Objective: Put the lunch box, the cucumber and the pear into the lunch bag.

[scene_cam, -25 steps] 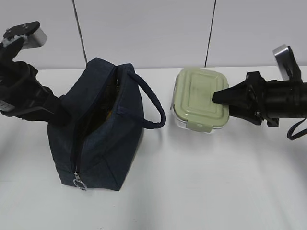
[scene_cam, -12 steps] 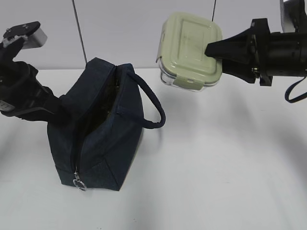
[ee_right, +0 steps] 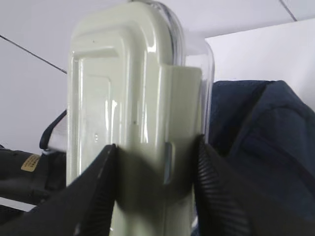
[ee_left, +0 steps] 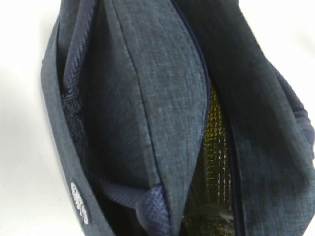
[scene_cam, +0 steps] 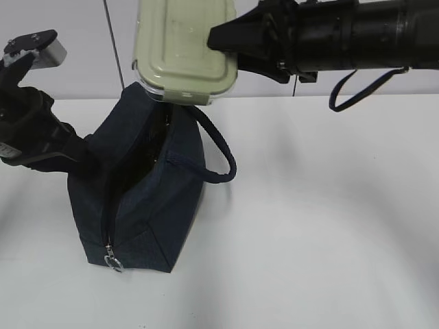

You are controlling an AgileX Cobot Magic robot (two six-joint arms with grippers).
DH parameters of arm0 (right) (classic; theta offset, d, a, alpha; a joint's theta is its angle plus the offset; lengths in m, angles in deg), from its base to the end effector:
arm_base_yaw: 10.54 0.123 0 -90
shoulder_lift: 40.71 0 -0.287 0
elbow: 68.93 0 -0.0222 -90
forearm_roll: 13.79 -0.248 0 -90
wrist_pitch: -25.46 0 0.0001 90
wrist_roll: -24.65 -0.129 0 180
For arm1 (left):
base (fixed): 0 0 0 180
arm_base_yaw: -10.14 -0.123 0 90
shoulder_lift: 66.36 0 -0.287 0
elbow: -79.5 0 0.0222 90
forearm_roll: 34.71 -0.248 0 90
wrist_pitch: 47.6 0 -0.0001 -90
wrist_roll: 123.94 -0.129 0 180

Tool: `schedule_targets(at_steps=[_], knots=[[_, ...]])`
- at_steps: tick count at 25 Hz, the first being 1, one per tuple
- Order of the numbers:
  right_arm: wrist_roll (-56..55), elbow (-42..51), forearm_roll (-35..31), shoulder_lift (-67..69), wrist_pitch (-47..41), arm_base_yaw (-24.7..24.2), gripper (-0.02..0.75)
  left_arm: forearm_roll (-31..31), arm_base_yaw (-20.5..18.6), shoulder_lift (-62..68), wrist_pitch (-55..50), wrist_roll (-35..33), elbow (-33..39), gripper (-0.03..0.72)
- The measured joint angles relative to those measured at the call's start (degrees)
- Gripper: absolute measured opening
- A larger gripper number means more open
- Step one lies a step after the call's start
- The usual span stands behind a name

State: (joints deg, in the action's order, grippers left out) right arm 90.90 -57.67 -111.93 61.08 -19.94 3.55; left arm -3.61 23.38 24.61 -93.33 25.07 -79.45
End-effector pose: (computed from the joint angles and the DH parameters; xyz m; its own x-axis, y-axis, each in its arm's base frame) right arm 0.3502 0.1817 0.3038 -0.6845 0.2504 -0.6846 -0.5367 0.4624 0.7058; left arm 0.2780 -0.1145 0.2304 -0.8078 0.3255 -0.4914 0.4941 0.8286 -0.2634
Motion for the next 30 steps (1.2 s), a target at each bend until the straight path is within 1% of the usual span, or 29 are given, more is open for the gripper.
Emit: schedule_targets(at_steps=[3,8,15,20,23,26,28,29,30], knots=[[0.0,-2.84,-0.7,1.83,2.42,3.22,0.341,-0.02,0.0,0.0,0.07,0.0,0.0,0.002],[0.0,-4.61,-0.7,4.6,5.42,6.39,0.341,-0.02,0.0,0.0,0.23,0.0,0.0,0.002],[0.0,-5.15,-0.94,7.62,6.36,7.6,0.34,0.04,0.0,0.0,0.39,0.17,0.0,0.002],[-0.47,-5.24,1.57,8.49,6.63,7.67,0.339,0.04,0.0,0.0,0.58,0.19,0.0,0.002],[-2.9,-5.27,6.48,8.57,6.63,7.67,0.338,0.04,0.0,0.0,0.7,0.19,0.0,0.002],[-7.78,-5.48,15.12,8.57,6.63,7.67,0.328,0.04,0.0,0.0,0.99,0.19,0.0,0.002],[-10.61,-5.48,19.88,8.57,6.51,7.67,0.327,0.04,0.0,0.0,1.17,0.19,0.0,0.002],[-11.13,-5.48,20.71,8.57,6.4,7.67,0.327,0.04,0.0,0.0,1.22,0.19,0.0,0.002],[-13.2,-5.48,24.13,8.57,6.41,7.67,0.327,0.04,0.0,0.0,1.22,0.19,0.0,0.002]])
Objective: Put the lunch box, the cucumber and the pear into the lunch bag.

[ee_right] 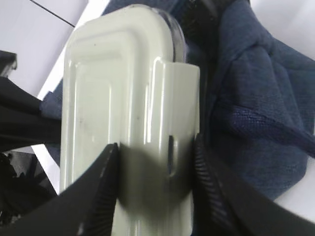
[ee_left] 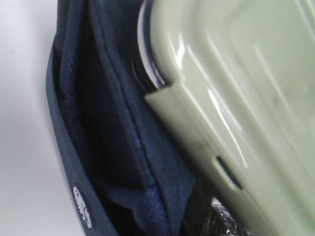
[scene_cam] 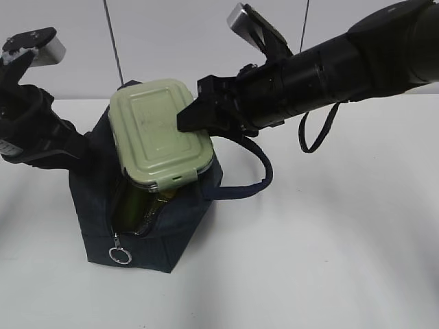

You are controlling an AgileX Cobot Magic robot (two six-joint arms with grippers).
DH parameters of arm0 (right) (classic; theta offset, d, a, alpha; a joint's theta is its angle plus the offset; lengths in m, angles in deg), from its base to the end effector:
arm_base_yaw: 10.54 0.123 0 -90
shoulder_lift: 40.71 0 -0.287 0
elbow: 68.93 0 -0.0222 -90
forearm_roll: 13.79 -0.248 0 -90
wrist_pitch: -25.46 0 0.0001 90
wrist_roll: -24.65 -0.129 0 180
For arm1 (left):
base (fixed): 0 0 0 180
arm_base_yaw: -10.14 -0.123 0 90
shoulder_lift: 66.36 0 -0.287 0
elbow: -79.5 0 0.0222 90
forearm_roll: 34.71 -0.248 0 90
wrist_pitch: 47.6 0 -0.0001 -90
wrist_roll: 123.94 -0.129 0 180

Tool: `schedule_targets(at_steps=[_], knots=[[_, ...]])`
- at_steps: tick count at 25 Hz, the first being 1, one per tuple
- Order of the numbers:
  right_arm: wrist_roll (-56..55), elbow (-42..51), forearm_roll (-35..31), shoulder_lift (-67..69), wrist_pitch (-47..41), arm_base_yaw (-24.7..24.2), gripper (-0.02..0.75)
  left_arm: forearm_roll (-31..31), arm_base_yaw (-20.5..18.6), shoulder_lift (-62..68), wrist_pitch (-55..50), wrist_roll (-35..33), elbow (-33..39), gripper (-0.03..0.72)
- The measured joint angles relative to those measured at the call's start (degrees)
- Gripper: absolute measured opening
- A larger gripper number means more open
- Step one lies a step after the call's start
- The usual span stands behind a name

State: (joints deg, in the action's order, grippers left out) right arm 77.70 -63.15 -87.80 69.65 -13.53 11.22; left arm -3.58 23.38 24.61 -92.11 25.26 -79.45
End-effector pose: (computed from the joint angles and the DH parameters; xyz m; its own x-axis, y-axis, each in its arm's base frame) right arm 0.3540 0.2254 0.2385 -0.7672 -0.0597 -0.6386 -0.5355 0.6075 0.5867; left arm 0.2806 -0.1141 0.2313 -0.8035 0.3140 -0.5057 0.4876 0.8346 -0.2565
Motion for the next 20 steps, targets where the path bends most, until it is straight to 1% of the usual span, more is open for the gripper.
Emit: schedule_targets(at_steps=[7,12,15,18,20], knots=[[-11.35,-0.22,15.55,0.0,-0.12,0.09,0.326,0.17,0.0,0.0,0.17,0.0,0.0,0.002],[-17.93,-0.22,21.87,0.0,0.2,0.09,0.326,0.45,0.11,0.0,0.28,0.0,0.0,0.002],[-20.34,-0.22,23.12,0.0,1.06,0.09,0.326,0.47,0.11,0.0,0.28,0.0,0.0,0.002],[-20.93,-0.22,22.64,0.0,2.04,0.09,0.326,0.6,0.11,0.0,0.23,0.05,0.0,0.002],[-21.01,-0.22,19.93,0.0,3.31,0.09,0.326,0.67,0.11,0.0,0.11,0.05,0.0,0.002]])
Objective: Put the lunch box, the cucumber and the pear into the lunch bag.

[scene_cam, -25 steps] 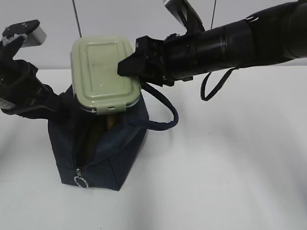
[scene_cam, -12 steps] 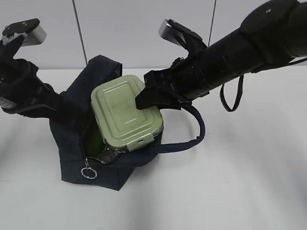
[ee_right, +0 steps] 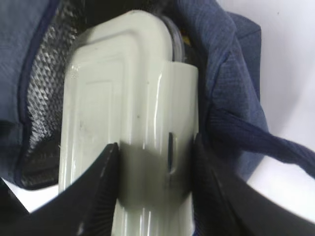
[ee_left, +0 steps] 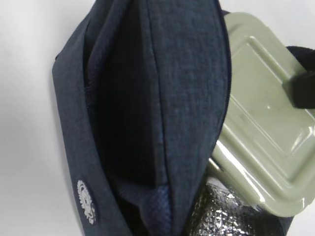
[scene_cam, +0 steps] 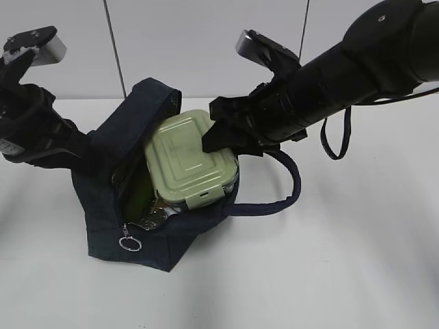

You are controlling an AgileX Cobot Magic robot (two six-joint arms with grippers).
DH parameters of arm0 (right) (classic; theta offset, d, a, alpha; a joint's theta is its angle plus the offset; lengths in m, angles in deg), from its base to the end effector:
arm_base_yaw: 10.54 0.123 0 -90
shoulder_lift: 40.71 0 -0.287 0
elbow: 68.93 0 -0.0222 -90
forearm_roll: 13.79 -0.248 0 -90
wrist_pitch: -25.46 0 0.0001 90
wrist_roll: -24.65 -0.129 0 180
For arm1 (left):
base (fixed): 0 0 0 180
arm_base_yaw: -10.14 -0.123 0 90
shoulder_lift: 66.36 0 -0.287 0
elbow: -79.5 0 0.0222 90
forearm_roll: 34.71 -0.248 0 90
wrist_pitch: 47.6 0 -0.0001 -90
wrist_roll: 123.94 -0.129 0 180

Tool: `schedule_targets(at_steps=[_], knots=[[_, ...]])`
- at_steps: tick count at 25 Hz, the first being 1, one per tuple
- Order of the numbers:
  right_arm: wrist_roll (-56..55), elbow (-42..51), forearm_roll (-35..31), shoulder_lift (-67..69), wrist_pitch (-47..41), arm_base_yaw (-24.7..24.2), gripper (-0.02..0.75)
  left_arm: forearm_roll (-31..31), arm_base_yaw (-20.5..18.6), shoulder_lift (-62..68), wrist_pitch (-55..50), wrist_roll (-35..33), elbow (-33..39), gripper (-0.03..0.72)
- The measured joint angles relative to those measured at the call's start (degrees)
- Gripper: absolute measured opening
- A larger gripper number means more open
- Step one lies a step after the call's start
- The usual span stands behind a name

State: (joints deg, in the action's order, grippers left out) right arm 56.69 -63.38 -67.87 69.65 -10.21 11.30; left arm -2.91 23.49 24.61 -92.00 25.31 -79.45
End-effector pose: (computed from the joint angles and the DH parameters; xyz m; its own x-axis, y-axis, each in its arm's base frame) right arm 0.3556 0.2082 0.2182 -0.8425 -0.0721 -0.5338 -0.3972 0.7526 0.5252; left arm 0.2806 -0.1155 0.2319 -0.8054 0.3052 -0.5081 0.4838 0.8337 -0.2661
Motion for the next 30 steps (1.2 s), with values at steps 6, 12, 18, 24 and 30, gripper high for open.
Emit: schedule_targets(at_steps=[6,12,18,24,30], knots=[[0.21,-2.63,-4.66,2.09,0.61,0.38,0.326,1.11,0.0,0.0,-0.14,0.0,0.0,0.002],[-1.43,-4.14,-6.35,4.46,4.87,3.9,0.326,1.35,0.0,0.0,-0.25,0.0,0.0,0.002],[-1.92,-4.14,-7.48,7.06,6.18,5.23,0.326,1.46,0.0,0.0,-0.36,0.0,0.0,0.002],[-1.24,-4.14,-7.94,8.21,6.25,5.23,0.326,2.09,0.0,0.0,-0.48,0.0,0.0,0.002],[0.57,-4.14,-8.18,8.21,6.4,5.23,0.328,2.22,0.0,0.0,-0.48,0.0,0.0,0.002]])
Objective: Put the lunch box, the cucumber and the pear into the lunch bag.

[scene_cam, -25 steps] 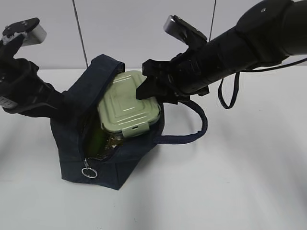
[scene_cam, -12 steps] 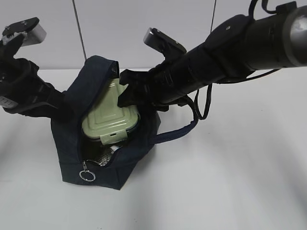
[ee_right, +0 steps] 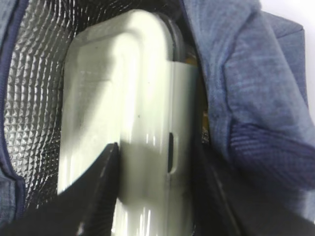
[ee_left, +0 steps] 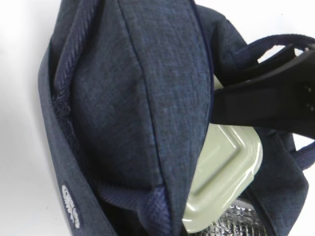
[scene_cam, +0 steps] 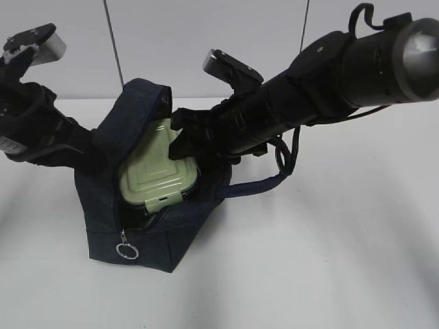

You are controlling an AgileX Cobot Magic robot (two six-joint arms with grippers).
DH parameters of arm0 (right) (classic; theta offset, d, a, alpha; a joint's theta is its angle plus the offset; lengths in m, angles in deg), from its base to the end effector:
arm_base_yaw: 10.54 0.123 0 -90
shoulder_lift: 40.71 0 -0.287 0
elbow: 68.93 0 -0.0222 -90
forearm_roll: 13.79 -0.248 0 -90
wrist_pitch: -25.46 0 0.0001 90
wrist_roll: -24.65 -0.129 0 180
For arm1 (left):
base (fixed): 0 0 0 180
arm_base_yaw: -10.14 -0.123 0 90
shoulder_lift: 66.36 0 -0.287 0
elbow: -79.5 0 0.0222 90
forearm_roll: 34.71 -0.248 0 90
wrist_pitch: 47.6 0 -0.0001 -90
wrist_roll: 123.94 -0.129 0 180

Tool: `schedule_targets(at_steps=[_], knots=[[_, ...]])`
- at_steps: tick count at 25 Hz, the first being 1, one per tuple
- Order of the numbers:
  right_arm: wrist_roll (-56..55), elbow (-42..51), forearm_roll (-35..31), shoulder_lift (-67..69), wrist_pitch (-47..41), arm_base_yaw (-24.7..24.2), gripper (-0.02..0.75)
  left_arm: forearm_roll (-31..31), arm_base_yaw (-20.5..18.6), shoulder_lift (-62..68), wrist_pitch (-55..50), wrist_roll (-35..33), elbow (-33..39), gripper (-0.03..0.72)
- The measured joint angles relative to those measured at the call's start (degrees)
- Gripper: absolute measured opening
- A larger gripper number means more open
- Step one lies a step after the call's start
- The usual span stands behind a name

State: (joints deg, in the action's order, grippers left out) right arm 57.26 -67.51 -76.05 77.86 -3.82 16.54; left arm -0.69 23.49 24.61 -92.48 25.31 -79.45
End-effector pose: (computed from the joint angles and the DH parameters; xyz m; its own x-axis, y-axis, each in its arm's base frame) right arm 0.3715 0.2528 0.1886 -0.8640 0.0069 -0.5034 -0.3367 0.7355 0.5880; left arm 0.2796 -0.1187 0.2333 -0.8163 0.2791 -0.5057 0.4708 0.8287 -0.3026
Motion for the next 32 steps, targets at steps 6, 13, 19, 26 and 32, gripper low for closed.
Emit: schedule_targets(at_steps=[6,13,19,26,32], knots=[[3.73,0.0,-2.16,0.0,-0.1,0.0,0.376,0.0,0.0,0.0,0.05,0.0,0.0,0.002],[9.39,-0.64,-5.84,0.0,-1.87,0.13,0.425,0.0,0.0,0.0,0.17,0.0,0.0,0.002],[11.3,-0.78,-7.9,-0.99,-2.65,0.13,0.442,-0.24,0.0,0.0,0.17,0.0,0.0,0.002],[13.25,-0.78,-6.34,-9.28,-3.11,-0.57,0.443,-0.47,0.0,0.0,0.17,0.0,0.0,0.002],[0.27,-0.78,9.86,-10.92,-5.21,-0.78,0.442,-0.47,0.0,0.0,0.17,0.0,0.0,0.002]])
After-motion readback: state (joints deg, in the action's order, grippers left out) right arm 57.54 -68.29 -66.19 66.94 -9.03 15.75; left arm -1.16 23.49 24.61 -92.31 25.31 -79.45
